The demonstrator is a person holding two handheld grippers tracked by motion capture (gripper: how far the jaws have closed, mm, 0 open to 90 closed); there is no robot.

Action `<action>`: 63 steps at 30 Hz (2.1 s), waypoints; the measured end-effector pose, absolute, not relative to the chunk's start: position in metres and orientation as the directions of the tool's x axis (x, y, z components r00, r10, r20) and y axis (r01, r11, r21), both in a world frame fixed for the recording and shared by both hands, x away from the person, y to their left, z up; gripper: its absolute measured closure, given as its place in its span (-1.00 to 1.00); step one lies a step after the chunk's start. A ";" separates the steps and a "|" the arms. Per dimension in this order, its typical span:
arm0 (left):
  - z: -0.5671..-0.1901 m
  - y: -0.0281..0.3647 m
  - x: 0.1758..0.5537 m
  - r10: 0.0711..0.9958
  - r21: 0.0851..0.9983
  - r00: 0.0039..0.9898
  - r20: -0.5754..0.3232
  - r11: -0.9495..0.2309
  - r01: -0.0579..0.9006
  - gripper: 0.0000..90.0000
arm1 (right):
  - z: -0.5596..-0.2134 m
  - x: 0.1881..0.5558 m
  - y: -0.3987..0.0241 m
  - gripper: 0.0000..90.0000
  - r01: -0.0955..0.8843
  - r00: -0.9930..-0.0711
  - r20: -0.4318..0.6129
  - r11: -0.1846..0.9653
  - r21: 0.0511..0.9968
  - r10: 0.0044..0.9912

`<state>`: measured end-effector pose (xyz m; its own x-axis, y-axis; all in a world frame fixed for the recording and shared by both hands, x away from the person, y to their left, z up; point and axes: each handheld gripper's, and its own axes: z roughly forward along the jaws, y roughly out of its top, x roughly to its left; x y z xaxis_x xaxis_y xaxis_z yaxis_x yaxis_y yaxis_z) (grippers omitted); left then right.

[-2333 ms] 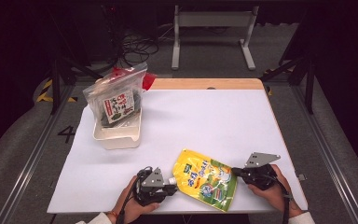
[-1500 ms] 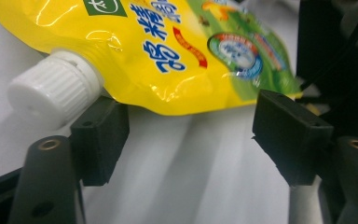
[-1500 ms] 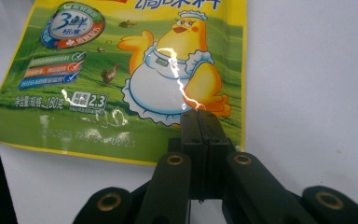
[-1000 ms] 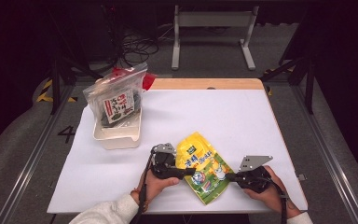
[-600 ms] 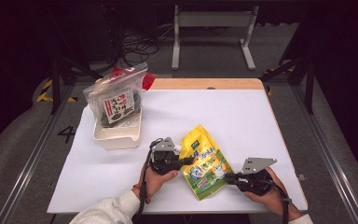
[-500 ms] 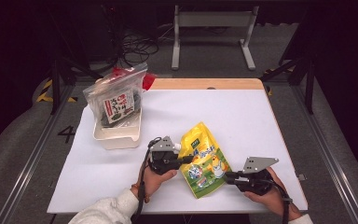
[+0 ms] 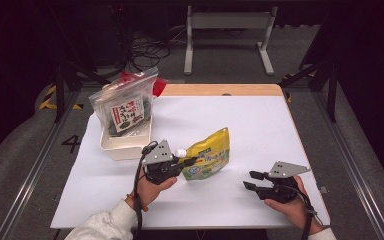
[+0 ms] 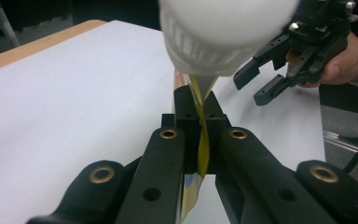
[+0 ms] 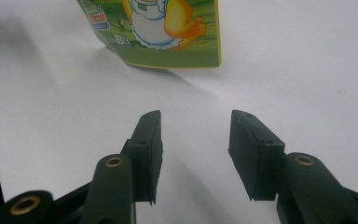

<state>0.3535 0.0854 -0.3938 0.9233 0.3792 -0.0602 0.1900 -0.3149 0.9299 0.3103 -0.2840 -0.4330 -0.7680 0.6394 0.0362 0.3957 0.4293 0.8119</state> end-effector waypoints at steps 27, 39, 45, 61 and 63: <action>-0.373 0.126 0.363 0.366 0.943 0.931 -0.003 -0.309 0.124 1.00 | -0.436 0.315 -0.284 0.00 0.400 -0.740 0.017 0.420 0.814 0.673; -0.365 0.142 0.363 0.382 0.947 0.924 0.018 -0.303 0.107 1.00 | -0.435 0.314 -0.284 -0.13 0.398 -0.719 -0.008 0.421 0.815 0.695; -0.362 0.151 0.361 0.396 0.948 0.918 0.024 -0.300 0.105 1.00 | -0.436 0.317 -0.281 -0.18 0.401 -0.716 -0.006 0.418 0.816 0.698; -0.354 0.175 0.363 0.435 0.952 0.899 0.051 -0.294 0.088 1.00 | -0.437 0.317 -0.281 -0.22 0.402 -0.717 -0.008 0.423 0.812 0.697; -0.353 0.177 0.363 0.440 0.953 0.896 0.056 -0.293 0.084 1.00 | -0.437 0.316 -0.280 -0.22 0.404 -0.717 -0.012 0.429 0.808 0.697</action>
<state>0.3625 0.1771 -0.3525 0.8964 0.4397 0.0563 0.0837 -0.2925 0.9526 0.3157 -0.2804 -0.4370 -0.7167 0.6973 -0.0117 0.4041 0.4288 0.8080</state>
